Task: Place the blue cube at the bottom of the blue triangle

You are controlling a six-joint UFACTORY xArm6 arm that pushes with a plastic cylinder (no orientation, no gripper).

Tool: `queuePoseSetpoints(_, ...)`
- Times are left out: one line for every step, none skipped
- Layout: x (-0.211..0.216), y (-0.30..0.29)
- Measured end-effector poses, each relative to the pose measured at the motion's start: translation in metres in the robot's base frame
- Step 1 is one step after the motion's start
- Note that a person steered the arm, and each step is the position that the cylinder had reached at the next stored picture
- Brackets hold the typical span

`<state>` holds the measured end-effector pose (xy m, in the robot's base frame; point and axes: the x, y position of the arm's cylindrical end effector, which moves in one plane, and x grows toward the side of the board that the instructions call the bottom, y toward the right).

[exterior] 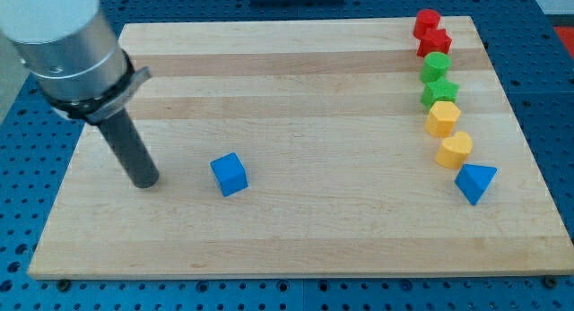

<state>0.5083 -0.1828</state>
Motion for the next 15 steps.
queuePoseSetpoints(0.0, 0.034)
queuePoseSetpoints(-0.002, 0.066)
queuePoseSetpoints(-0.002, 0.096)
queuePoseSetpoints(-0.002, 0.125)
queuePoseSetpoints(-0.002, 0.156)
queuePoseSetpoints(0.006, 0.185)
queuePoseSetpoints(0.018, 0.218)
queuePoseSetpoints(0.018, 0.234)
queuePoseSetpoints(0.017, 0.249)
queuePoseSetpoints(0.011, 0.268)
queuePoseSetpoints(0.0, 0.286)
queuePoseSetpoints(0.0, 0.306)
queuePoseSetpoints(0.0, 0.311)
queuePoseSetpoints(-0.001, 0.308)
queuePoseSetpoints(-0.001, 0.308)
